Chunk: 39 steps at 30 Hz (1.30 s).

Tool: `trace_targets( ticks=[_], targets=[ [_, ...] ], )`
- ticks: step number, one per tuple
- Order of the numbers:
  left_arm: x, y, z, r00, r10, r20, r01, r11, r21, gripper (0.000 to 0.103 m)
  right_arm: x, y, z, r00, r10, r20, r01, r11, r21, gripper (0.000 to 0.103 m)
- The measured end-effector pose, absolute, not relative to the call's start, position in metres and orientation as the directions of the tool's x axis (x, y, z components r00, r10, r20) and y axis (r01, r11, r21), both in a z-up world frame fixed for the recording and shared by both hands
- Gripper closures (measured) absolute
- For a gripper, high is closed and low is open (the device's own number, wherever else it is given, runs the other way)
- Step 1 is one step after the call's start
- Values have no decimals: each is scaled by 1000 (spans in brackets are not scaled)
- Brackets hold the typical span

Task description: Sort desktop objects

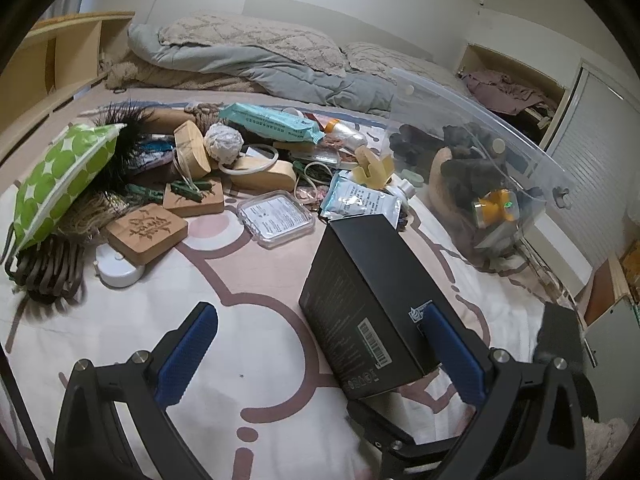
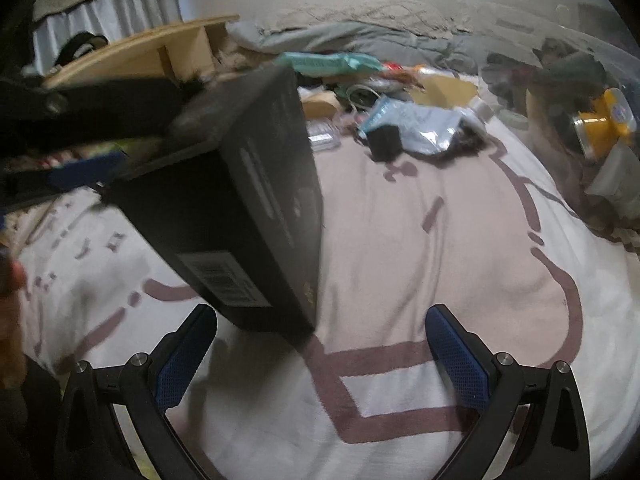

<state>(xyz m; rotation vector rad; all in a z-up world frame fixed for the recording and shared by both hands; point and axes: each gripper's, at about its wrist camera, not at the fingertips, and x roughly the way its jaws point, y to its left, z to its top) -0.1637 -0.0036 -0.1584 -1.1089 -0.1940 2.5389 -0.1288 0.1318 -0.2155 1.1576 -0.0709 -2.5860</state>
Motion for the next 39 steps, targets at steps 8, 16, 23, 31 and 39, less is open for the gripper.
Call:
trace_targets(
  ticks=[8, 16, 23, 31, 39],
  targets=[
    [-166, -4, -160, -617, 394, -681, -269, -919, -287, 0, -122, 128, -191, -711, -355, -607, 313, -933, 180, 21],
    [-167, -4, -162, -602, 418, -680, -268, -909, -320, 0, -121, 122, -185, -740, -365, -565, 330, -929, 168, 39],
    [-168, -3, -163, -596, 429, -679, -267, -903, -337, 0, -124, 124, -182, -731, -396, -556, 333, -918, 216, 46],
    [-170, -2, -165, -584, 451, -675, -264, -892, -367, 0, -122, 122, -180, -732, -384, -563, 328, -922, 203, 53],
    [-168, -1, -163, -589, 453, -669, -268, -891, -367, 0, -121, 121, -178, -729, -377, -571, 329, -925, 190, 54]
  ],
)
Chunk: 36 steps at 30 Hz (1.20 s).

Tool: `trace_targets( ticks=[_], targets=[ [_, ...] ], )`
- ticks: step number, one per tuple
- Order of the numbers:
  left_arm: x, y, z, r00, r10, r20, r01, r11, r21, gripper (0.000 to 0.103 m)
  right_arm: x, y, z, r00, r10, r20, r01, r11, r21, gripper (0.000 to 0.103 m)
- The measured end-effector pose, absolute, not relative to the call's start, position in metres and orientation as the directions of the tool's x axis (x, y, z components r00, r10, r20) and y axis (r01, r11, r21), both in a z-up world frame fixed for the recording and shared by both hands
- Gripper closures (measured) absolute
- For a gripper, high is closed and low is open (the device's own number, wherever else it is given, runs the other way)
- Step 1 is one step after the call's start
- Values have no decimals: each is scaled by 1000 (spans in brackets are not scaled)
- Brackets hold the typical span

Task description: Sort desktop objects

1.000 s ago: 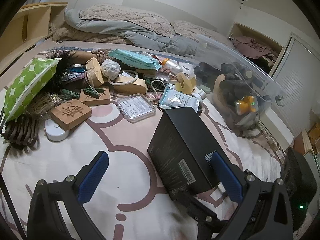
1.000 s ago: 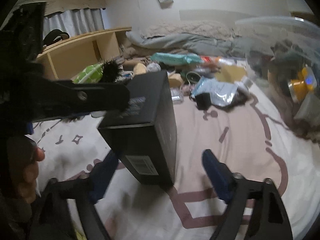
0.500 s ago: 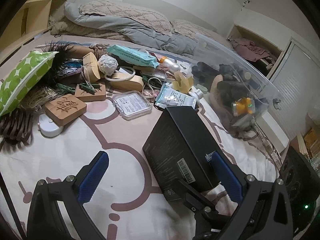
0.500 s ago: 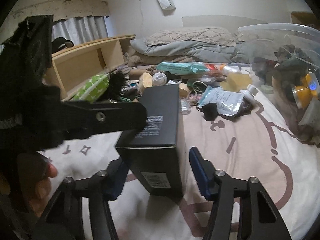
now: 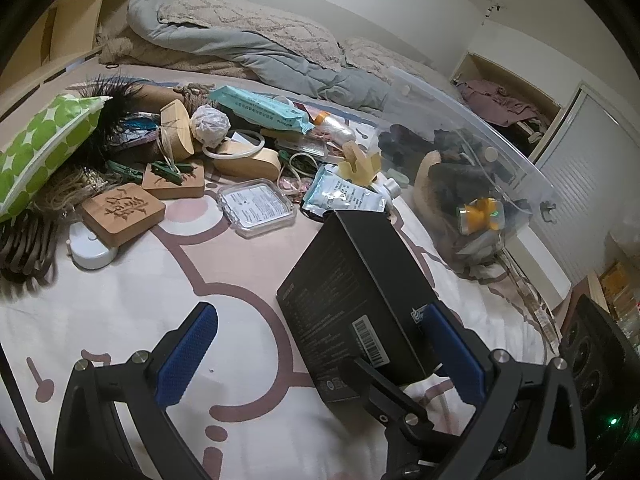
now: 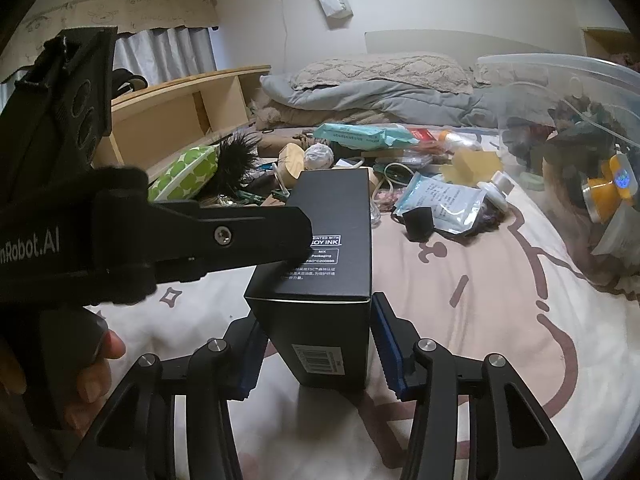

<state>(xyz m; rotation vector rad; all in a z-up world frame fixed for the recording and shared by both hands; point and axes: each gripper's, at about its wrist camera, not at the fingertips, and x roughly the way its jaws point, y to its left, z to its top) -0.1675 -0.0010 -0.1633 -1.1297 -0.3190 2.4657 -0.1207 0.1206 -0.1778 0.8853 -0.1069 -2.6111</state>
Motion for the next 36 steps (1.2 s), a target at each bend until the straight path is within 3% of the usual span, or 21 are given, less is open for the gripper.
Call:
trace_targets(
  ticks=[11, 17, 26, 36],
  targets=[
    [-164, -9, -154, -648, 397, -650, -251, -917, -310, 0, -122, 129, -172, -718, -398, -570, 324, -917, 233, 55],
    [-173, -20, -165, -638, 332, -695, -175, -941, -289, 0, -128, 148, -168, -700, -438, -564, 290, -896, 337, 57],
    [-187, -15, -210, -506, 177, -844, -116, -984, -137, 0, -131, 168, -164, -678, -494, -544, 260, -854, 451, 58],
    [-182, 11, -228, -511, 127, -850, -196, -980, -29, 0, -134, 206, -159, -681, -568, -462, 210, -756, 620, 58]
  ],
)
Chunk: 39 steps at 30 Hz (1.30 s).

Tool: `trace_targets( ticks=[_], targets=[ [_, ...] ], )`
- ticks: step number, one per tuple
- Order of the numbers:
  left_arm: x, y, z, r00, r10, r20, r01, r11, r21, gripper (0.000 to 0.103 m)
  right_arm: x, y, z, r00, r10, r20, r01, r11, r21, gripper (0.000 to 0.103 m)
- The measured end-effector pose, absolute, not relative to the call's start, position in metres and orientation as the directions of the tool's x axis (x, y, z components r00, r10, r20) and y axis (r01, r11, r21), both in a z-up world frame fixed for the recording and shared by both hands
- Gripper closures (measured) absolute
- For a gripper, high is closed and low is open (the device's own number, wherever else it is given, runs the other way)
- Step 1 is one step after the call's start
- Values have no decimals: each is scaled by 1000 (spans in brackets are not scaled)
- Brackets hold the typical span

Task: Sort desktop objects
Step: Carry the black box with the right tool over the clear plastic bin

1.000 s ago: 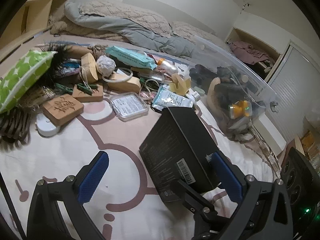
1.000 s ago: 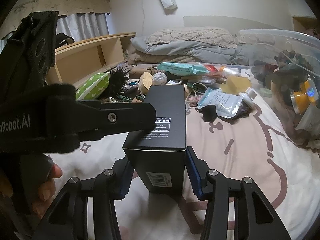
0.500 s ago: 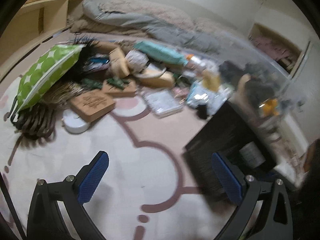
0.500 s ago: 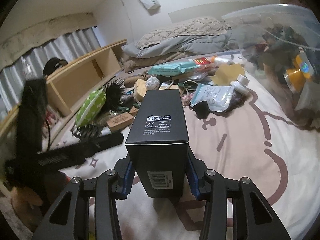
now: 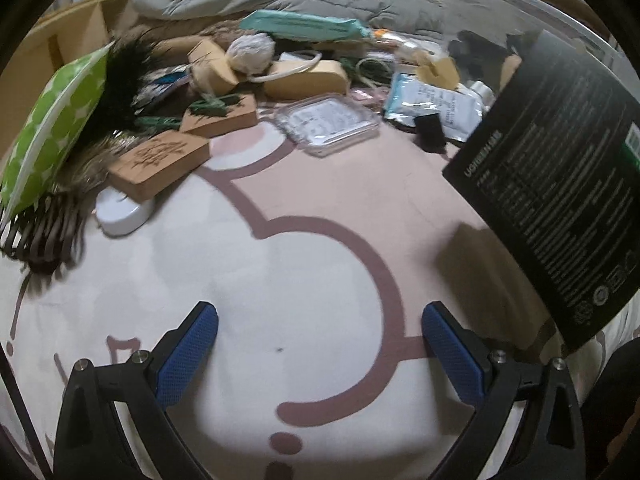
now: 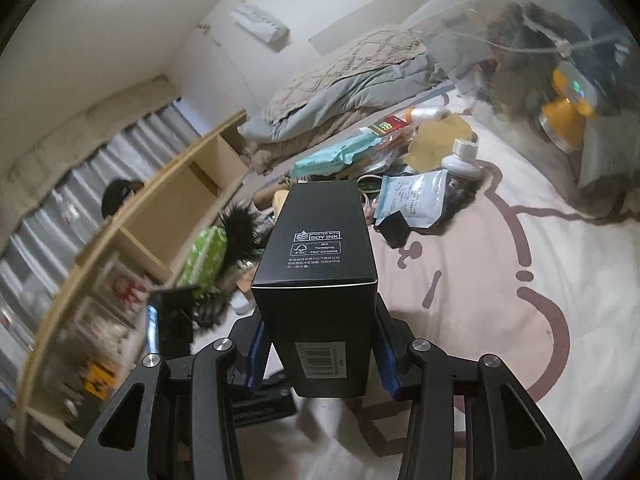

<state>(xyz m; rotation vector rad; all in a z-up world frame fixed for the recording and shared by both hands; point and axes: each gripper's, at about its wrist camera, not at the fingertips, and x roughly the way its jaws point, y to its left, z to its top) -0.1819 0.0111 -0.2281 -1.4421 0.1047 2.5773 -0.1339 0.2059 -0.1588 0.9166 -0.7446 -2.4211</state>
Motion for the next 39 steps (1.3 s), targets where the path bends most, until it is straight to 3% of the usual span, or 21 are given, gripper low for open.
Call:
trace_targets(
  ticks=[13, 24, 39],
  targets=[
    [-172, 25, -206, -645, 149, -750, -255, -966, 27, 2, -137, 221, -154, -606, -680, -412, 248, -654, 714, 58],
    [-171, 23, -202, -671, 131, -730, -234, -972, 40, 2, -136, 222, -152, -600, -685, -413, 255, -653, 713, 58],
    [-133, 30, -139, -848, 262, -461, -325, -944, 62, 2, -119, 246, -107, -615, -701, -361, 287, -625, 726, 59]
  ],
)
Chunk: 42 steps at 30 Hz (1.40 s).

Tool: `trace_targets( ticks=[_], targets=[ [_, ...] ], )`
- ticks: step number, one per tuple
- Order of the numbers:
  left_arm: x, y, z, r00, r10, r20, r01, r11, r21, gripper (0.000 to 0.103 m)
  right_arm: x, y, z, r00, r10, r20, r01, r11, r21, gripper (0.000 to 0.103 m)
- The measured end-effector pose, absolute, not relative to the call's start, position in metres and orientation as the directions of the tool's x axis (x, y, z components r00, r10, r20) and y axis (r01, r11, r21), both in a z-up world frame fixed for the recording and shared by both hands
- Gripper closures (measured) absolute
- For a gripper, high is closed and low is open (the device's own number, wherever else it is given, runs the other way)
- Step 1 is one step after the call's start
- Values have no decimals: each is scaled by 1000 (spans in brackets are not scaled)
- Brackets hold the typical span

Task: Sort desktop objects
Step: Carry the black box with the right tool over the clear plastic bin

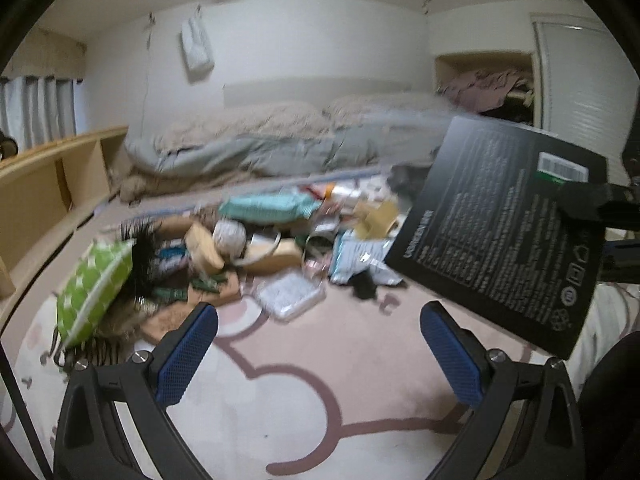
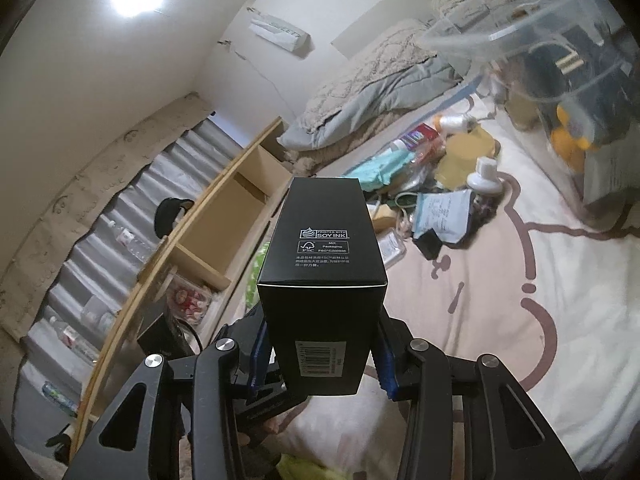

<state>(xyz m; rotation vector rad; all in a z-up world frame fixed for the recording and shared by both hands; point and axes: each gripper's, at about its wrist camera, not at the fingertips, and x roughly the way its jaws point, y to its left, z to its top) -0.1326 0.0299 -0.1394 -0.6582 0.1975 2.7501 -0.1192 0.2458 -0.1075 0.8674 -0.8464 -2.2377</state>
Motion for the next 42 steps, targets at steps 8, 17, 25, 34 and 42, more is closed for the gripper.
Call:
trace_targets(
  ticks=[8, 17, 25, 34, 42],
  targets=[
    [-115, 39, -108, -870, 347, -350, -390, -919, 57, 2, -105, 264, -75, -612, -715, -339, 340, -624, 703, 59],
    [-126, 79, -54, -861, 436, -261, -459, -888, 31, 2, -98, 306, -19, -670, -677, -306, 384, -668, 638, 59],
    [-145, 136, -18, -837, 496, -230, -522, -850, 68, 2, -108, 356, 15, -721, -628, -294, 360, -702, 614, 59],
    [-201, 198, 8, -830, 491, -264, -509, -861, 0, 2, -147, 400, 49, -784, -534, -315, 292, -767, 572, 59],
    [-252, 225, 0, -799, 494, -343, -491, -865, -103, 1, -213, 433, 56, -820, -448, -357, 162, -778, 607, 59]
  ],
)
